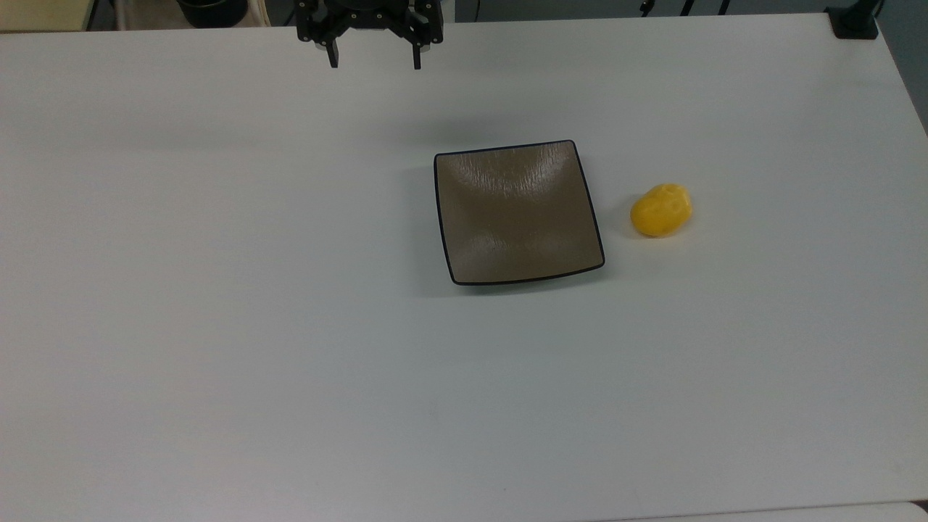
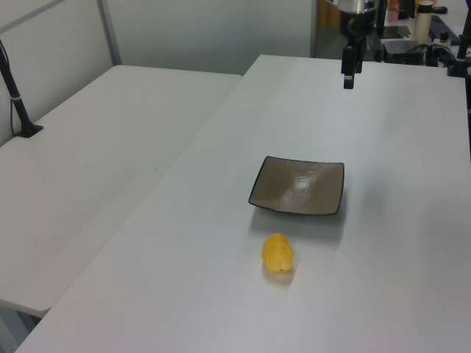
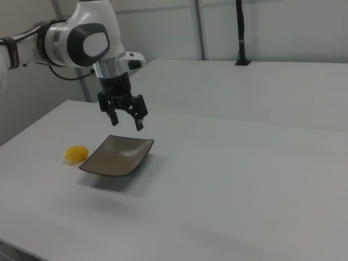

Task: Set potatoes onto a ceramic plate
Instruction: 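Move the open gripper over the yellow potato beside the plate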

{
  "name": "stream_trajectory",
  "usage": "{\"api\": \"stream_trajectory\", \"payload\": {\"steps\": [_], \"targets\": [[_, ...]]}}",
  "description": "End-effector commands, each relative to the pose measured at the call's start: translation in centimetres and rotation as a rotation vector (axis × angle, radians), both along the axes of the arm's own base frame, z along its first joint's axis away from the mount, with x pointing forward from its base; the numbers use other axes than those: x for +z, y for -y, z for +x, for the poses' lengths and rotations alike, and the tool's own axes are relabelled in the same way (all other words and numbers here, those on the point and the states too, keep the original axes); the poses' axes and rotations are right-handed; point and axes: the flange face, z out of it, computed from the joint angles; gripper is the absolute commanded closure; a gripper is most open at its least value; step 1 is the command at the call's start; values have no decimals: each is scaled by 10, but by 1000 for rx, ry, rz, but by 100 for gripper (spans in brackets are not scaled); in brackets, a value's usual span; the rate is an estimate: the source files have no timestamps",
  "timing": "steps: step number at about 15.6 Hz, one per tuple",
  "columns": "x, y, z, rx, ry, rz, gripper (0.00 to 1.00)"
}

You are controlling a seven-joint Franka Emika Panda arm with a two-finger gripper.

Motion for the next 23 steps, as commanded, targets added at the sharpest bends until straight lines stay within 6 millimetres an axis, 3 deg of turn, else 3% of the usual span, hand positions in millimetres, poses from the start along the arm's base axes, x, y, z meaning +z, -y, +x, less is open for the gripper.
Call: {"api": "stream_trajectory", "payload": {"steps": [1, 12, 21, 23], "targets": [[-9, -3, 4, -8, -7, 59, 0], [-3, -13, 5, -12, 31, 64, 0], [-4, -43, 16, -478, 78, 179, 0], [-7, -62, 19, -584, 60, 243, 0]]}}
